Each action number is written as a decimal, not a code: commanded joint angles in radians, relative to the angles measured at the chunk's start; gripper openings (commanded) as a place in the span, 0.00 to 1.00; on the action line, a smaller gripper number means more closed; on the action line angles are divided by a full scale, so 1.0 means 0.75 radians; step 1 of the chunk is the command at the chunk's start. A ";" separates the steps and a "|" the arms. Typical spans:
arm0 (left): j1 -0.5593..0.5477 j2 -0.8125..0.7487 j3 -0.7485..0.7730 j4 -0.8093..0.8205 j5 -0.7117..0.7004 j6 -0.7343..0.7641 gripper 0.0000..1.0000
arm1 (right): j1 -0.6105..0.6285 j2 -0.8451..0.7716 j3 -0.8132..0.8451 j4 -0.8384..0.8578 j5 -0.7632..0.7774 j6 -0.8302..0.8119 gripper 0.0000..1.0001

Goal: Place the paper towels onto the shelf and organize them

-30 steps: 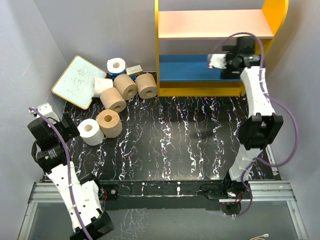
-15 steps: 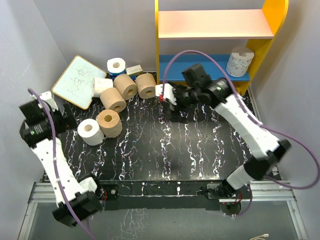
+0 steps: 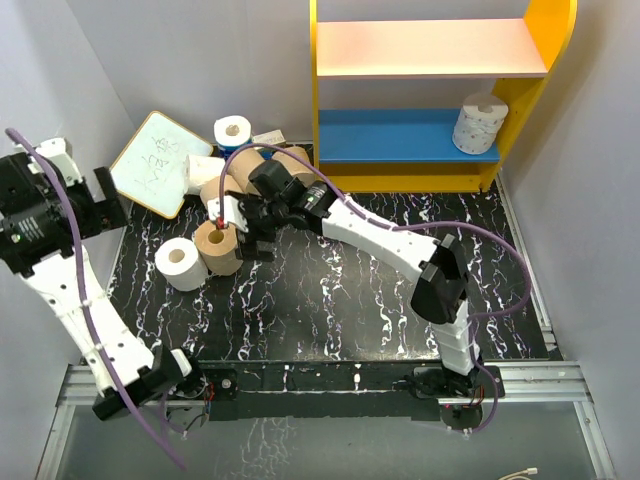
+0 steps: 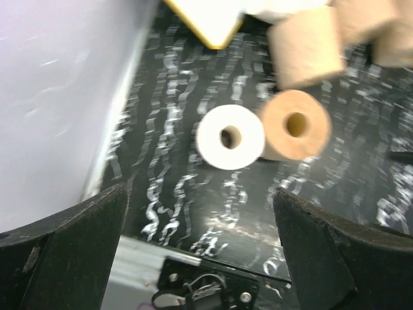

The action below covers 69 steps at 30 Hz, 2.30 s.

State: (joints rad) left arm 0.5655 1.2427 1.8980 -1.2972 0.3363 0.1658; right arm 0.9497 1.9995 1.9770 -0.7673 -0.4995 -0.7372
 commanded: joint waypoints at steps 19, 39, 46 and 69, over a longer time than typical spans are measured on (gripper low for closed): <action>0.027 -0.201 -0.444 0.095 -0.565 -0.057 0.90 | 0.026 0.566 0.390 0.311 -0.020 -0.180 0.95; 0.027 -0.308 -0.647 0.155 -0.541 0.003 0.91 | 0.178 0.351 0.009 0.667 0.298 -0.214 0.88; 0.027 -0.315 -0.667 0.157 -0.527 0.001 0.91 | 0.206 0.327 -0.100 0.877 0.456 -0.249 0.86; 0.026 -0.272 -0.622 0.126 -0.420 -0.005 0.91 | 0.278 0.303 -0.104 0.859 0.492 -0.331 0.66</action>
State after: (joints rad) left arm 0.5808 1.0424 1.4296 -1.1866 -0.0025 0.1642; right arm 1.1519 2.2799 1.8675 -0.1497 -0.1226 -0.9947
